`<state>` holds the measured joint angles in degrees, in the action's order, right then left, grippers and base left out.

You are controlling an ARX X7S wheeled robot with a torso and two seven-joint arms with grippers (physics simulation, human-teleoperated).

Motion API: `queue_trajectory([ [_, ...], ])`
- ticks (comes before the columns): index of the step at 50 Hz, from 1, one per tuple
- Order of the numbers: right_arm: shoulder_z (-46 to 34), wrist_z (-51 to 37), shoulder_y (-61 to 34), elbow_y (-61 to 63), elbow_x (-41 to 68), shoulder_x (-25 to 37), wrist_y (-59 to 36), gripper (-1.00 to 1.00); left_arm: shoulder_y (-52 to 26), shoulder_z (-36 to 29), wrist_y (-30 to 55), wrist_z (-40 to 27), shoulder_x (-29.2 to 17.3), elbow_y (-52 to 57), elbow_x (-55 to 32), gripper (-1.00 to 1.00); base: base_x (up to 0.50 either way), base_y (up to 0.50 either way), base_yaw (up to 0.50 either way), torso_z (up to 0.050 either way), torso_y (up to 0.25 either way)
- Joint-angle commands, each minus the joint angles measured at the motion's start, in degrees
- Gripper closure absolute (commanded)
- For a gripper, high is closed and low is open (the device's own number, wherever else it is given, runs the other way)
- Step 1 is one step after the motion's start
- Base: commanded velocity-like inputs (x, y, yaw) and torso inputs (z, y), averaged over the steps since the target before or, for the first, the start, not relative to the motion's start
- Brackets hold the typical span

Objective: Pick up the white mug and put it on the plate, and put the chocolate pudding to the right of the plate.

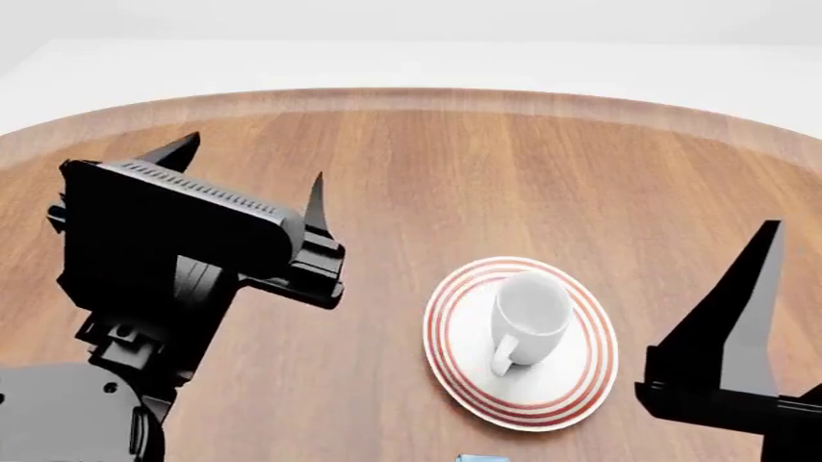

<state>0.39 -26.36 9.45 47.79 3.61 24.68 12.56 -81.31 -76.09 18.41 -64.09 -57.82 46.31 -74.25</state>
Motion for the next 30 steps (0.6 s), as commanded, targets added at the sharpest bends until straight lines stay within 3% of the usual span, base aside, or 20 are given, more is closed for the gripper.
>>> queue_trajectory([
  [1, 0.6, 1.2, 0.2, -0.1, -1.2, -1.0, 0.4, -1.0, 0.5, 2.0, -0.9, -0.8, -2.1, -0.2, 4.5, -1.0, 0.0, 0.0, 0.0, 0.0, 0.0],
  [9, -0.7, 1.2, -0.5, 1.6, -2.0, -1.3, -2.1, -1.0, 0.9, 1.6, -0.7, -0.7, -1.3, -0.1, 5.0, -1.0, 0.0, 0.0, 0.0, 0.0, 0.0],
  [30, -13.0, 2.6, -5.1, 10.3, 0.5, -5.9, -32.2, -1.0, -0.1, 2.3, 0.2, -0.9, -3.0, 1.2, 4.2, -1.0, 0.0, 0.0, 0.0, 0.0, 0.0],
])
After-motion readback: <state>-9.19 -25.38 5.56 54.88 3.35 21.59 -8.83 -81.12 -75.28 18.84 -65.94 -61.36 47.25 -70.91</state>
